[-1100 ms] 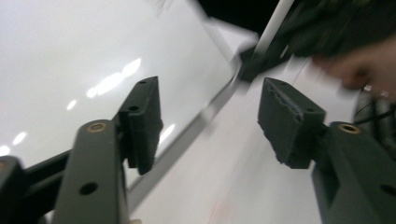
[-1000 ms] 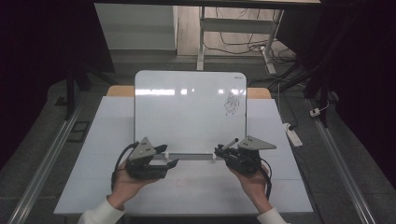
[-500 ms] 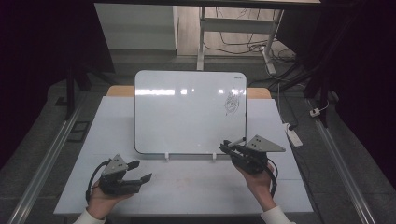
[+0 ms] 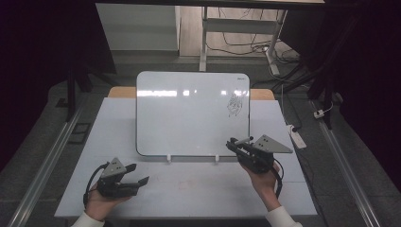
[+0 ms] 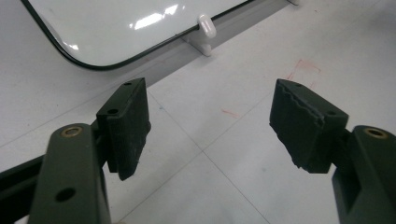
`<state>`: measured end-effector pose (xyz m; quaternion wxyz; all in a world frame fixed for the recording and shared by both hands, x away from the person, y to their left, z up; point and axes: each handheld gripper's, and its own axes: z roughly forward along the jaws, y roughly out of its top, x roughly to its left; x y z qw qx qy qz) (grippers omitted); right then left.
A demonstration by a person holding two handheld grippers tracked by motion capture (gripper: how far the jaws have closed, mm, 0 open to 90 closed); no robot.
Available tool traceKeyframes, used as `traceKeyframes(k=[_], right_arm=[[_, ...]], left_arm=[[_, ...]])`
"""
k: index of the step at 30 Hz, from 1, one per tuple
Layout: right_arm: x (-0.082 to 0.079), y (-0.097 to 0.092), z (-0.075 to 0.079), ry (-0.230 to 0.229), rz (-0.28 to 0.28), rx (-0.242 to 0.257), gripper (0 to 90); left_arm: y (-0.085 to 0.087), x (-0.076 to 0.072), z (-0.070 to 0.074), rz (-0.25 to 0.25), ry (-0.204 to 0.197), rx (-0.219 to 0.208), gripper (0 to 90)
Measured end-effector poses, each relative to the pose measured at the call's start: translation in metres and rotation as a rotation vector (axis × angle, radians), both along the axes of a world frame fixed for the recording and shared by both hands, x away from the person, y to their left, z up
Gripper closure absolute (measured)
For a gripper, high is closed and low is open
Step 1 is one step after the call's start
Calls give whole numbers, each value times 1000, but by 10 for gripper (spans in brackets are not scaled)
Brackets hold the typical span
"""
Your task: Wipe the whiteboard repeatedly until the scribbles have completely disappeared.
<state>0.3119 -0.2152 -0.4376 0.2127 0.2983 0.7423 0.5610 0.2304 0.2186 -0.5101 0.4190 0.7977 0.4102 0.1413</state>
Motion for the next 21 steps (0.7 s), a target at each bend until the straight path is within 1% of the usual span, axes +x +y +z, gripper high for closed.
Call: traceKeyframes(k=[1, 2, 3, 4, 5, 6, 7, 8, 9, 10, 11, 12, 13, 14, 15, 16, 17, 18, 19, 21], right_arm=[[0, 0, 0, 0, 0, 0, 777], [4, -2, 1, 1, -6, 18, 776], [4, -2, 1, 1, -6, 18, 776], [9, -3, 3, -11, -16, 23, 777], [9, -3, 3, -11, -16, 23, 777], [17, -4, 5, -22, -24, 30, 777], [17, -4, 5, -22, -24, 30, 777], [28, -3, 9, -36, -34, 35, 777], [35, -3, 12, -43, -39, 29, 777], [35, -3, 12, -43, -39, 29, 777], [51, -2, 19, -70, -54, 8, 777], [51, -2, 19, -70, -54, 8, 777], [69, -1, 26, -88, -79, -2, 777], [69, -1, 26, -88, -79, -2, 777], [79, -1, 28, -87, -97, 0, 777], [99, -3, 32, -93, -143, 1, 777], [109, -5, 35, -91, -167, 11, 777], [119, -7, 37, -85, -184, 32, 777], [128, -9, 40, -77, -199, 58, 777], [144, -10, 45, -67, -223, 87, 777]], left_arm=[[0, 0, 0, 1, 0, 4, 290], [1, 1, -1, 4, 1, 7, 285], [1, 1, -1, 7, 1, 8, 285], [1, 1, -1, 9, 1, 9, 282], [2, 1, -1, 13, 0, 9, 282], [2, 1, -1, 17, -3, 9, 281], [3, 2, 0, 21, -4, 7, 281], [3, 2, 0, 23, -5, 7, 281], [3, 2, 0, 25, -5, 7, 281], [3, 2, 0, 26, -4, 8, 281], [3, 3, -1, 27, -3, 10, 281], [3, 3, -1, 26, 0, 11, 281], [3, 4, -2, 26, 3, 13, 281], [3, 5, -2, 26, 4, 12, 281], [3, 5, -2, 24, 4, 12, 281], [3, 5, -2, 22, 6, 12, 281], [2, 6, -3, 21, 6, 13, 281], [2, 6, -3, 18, 7, 13, 281], [2, 6, -3, 16, 8, 13, 281], [1, 6, -4, 11, 10, 14, 282]])
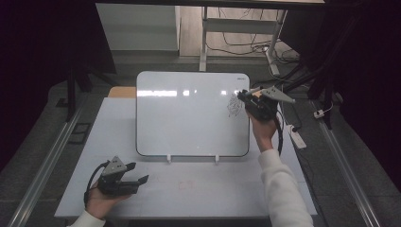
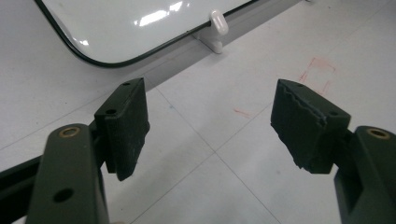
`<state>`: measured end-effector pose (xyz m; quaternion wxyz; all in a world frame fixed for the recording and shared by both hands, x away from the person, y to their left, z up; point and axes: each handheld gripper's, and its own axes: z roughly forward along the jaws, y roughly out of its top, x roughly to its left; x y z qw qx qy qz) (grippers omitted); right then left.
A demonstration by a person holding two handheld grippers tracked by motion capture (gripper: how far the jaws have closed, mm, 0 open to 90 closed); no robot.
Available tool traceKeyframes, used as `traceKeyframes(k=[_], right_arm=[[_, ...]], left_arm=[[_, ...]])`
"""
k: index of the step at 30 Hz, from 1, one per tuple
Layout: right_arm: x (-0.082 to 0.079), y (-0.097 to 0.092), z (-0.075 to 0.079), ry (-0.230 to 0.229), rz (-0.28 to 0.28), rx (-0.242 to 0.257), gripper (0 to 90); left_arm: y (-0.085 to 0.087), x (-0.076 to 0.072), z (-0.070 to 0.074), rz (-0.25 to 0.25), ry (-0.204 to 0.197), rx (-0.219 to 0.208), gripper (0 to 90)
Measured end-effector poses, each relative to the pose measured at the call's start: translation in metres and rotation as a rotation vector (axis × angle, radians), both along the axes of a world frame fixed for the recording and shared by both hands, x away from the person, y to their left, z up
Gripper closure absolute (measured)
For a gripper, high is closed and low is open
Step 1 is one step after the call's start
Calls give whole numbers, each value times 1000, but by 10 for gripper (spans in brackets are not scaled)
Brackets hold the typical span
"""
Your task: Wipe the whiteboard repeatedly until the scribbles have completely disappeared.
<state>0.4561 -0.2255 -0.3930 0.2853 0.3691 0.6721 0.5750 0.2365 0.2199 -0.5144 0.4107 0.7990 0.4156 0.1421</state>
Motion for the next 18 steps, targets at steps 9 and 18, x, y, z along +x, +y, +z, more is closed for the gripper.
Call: traceKeyframes(k=[9, 18], right_arm=[[32, 11, 11, -23, -59, -59, 777], [29, 18, -1, 6, 30, -96, 778]], left_arm=[[2, 2, -1, -8, 4, -6, 282], [2, 2, 0, -3, -1, -5, 282]])
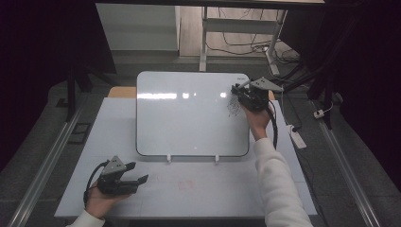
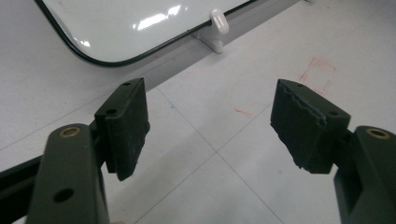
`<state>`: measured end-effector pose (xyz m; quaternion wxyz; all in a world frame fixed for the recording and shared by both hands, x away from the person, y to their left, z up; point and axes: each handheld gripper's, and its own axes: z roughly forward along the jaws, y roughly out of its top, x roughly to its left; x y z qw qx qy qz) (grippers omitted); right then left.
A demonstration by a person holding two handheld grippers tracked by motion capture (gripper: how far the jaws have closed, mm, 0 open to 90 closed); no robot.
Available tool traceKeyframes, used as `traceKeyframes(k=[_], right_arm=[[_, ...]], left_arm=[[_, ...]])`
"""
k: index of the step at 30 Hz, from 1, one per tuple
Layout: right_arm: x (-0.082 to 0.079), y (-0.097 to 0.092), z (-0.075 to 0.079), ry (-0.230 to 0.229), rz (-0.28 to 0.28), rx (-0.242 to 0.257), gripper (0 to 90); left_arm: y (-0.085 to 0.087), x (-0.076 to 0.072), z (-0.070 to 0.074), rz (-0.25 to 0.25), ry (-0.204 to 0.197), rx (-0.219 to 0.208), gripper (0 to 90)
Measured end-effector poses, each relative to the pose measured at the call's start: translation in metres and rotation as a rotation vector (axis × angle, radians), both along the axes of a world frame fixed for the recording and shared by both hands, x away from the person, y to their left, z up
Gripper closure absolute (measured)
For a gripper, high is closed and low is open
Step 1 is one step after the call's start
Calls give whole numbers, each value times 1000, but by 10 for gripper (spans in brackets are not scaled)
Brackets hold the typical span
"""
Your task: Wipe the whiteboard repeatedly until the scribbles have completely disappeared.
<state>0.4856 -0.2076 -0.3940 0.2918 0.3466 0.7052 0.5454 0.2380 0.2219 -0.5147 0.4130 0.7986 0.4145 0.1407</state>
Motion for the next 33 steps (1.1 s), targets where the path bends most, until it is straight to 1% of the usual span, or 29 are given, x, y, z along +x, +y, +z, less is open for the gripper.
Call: traceKeyframes(k=[1, 2, 4, 5, 6, 8, 9, 11, 12, 13, 14, 15, 16, 17, 18, 19, 20, 21, 22, 23, 24, 25, 27, 28, 29, 30, 31, 32, 33], right_arm=[[2, -3, 2, -12, -35, -1, 778], [4, -7, 4, -17, -67, 20, 778], [7, -11, 6, -10, -86, 60, 779], [5, -8, 4, -10, -73, 45, 778], [2, -3, 1, -8, -30, 15, 779], [-8, 9, -8, -26, 40, -75, 779], [-6, 5, -7, -19, 43, -53, 779], [0, -3, -1, -32, -29, -29, 779], [0, -3, -1, -32, -29, -29, 779], [3, -7, 2, -34, -56, -8, 778], [5, -10, 4, -26, -63, 27, 778], [5, -9, 3, -23, -66, 38, 778], [1, 1, -1, -22, -3, -16, 778], [-1, 6, -3, -20, 31, -44, 778], [-1, 6, -3, -20, 31, -44, 778], [-3, 9, -3, -30, 40, -73, 778], [-2, 8, -1, -34, 38, -84, 778], [0, 3, 1, -36, -2, -61, 778], [3, -3, 2, -27, -41, -20, 778], [4, -7, 2, -15, -56, 10, 778], [0, -4, 1, -15, -45, -12, 778], [0, -4, 1, -15, -45, -12, 778], [-7, 5, -3, -12, 22, -78, 778], [-9, 7, -4, -30, 31, -115, 778], [-9, 4, -4, -30, 24, -119, 778], [-6, -2, -2, -25, -21, -85, 778], [-2, -16, 0, -10, -85, 7, 778], [-2, -16, 0, -10, -85, 7, 778], [-6, -9, -3, -18, -79, -17, 778]], left_arm=[[0, 0, 0, 0, -1, 2, 282], [-1, 0, 0, 0, 0, 2, 282], [-1, -1, 1, 0, -1, 2, 282], [-1, -1, 1, 0, -2, 2, 283], [-1, -1, 1, 0, -4, 2, 282], [-1, 0, 1, 1, -2, 2, 282], [-1, 1, 0, 1, 0, 2, 282], [-1, 1, -1, 2, 5, 3, 282], [-1, 0, -1, 3, 5, 5, 282], [-1, 0, 0, 2, 3, 4, 282], [-1, 0, 0, 2, -1, 5, 282], [0, 0, 1, 4, -3, 3, 282], [0, 0, 1, 4, -4, 0, 282], [0, 1, 0, 5, -3, 0, 282], [0, 1, 0, 5, 0, 2, 282], [0, 2, -1, 5, 2, 6, 282], [0, 2, -1, 5, 4, 7, 282], [0, 1, -1, 4, 5, 8, 282], [0, 1, -1, 2, 3, 7, 282], [0, 0, 0, 0, 0, 4, 282], [0, 0, 0, 2, -4, 3, 282], [0, 0, 1, 4, -6, 1, 282], [1, 1, 1, 4, -4, -1, 282], [0, 1, 0, 5, -2, 2, 282], [0, 2, 0, 5, 0, 4, 282], [0, 1, 0, 4, 0, 5, 282], [-1, 1, 0, 3, -4, 6, 282], [-1, 0, 1, 1, -9, 7, 282], [-1, 0, 1, 0, -13, 5, 282]])
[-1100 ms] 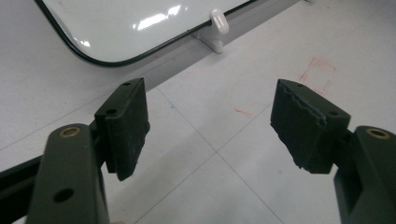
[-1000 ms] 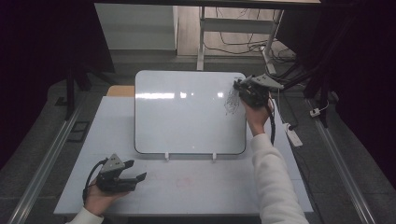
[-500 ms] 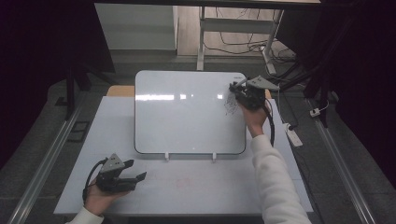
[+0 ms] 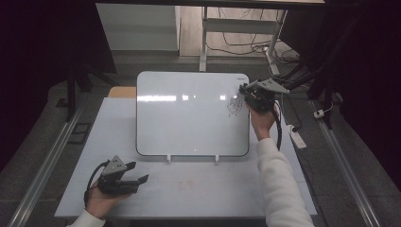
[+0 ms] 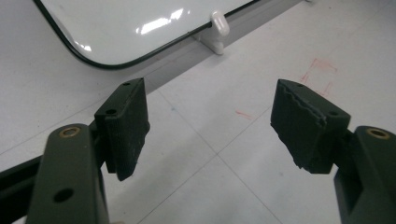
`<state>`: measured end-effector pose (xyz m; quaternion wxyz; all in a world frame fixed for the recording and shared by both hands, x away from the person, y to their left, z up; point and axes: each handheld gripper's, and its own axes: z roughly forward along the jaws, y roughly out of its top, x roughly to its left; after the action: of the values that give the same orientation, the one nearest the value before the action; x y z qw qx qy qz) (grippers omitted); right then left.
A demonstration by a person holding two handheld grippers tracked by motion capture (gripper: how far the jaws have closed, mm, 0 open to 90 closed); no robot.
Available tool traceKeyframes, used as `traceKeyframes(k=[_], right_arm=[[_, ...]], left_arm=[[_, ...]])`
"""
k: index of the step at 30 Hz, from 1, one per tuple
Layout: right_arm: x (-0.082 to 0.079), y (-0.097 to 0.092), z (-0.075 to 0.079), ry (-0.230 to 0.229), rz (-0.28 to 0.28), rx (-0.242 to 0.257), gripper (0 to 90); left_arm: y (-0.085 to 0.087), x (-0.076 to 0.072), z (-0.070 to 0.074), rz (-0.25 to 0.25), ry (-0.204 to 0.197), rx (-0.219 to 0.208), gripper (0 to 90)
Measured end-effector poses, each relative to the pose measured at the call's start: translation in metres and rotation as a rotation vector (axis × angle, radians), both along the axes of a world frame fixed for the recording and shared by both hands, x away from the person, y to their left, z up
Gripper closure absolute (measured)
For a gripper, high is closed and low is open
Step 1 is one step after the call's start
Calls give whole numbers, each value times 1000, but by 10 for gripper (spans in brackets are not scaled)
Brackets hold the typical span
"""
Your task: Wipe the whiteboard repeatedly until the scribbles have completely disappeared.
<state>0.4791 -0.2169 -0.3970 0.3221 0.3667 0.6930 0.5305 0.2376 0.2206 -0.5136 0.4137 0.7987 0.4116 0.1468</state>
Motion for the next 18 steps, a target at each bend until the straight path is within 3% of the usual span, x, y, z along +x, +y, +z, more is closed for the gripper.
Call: traceKeyframes(k=[1, 3, 5, 8, 10, 11, 13, 14, 16, 17, 18], right_arm=[[0, 0, 0, 0, 0, 0, 778], [-8, 15, -5, -4, 94, -72, 778], [-8, 18, -5, -13, 98, -115, 778], [2, -2, 3, -7, -30, -9, 778], [4, -6, 4, 4, -48, 26, 778], [1, -3, 3, 9, -28, 17, 778], [-6, 11, -3, 22, 76, -38, 778], [-13, 19, -10, -8, 93, -105, 778], [-11, 15, -9, -9, 87, -88, 778], [-4, -2, -4, -13, -17, -8, 778], [-4, -2, -4, -13, -17, -8, 778]], left_arm=[[0, 0, 0, 1, -3, -4, 282], [1, 1, 0, 4, -1, -7, 283], [1, 1, -1, 7, 4, -3, 283], [0, -1, 0, 3, 0, -1, 282], [0, -1, 0, 2, -2, -3, 282], [0, 0, 0, 2, -2, -5, 283], [0, 2, -1, 2, 4, -1, 282], [0, 2, -1, 4, 3, -1, 283], [1, 0, 0, 8, -4, -6, 283], [1, -1, 1, 9, -7, -8, 284], [1, -1, 1, 10, -11, -10, 284]])
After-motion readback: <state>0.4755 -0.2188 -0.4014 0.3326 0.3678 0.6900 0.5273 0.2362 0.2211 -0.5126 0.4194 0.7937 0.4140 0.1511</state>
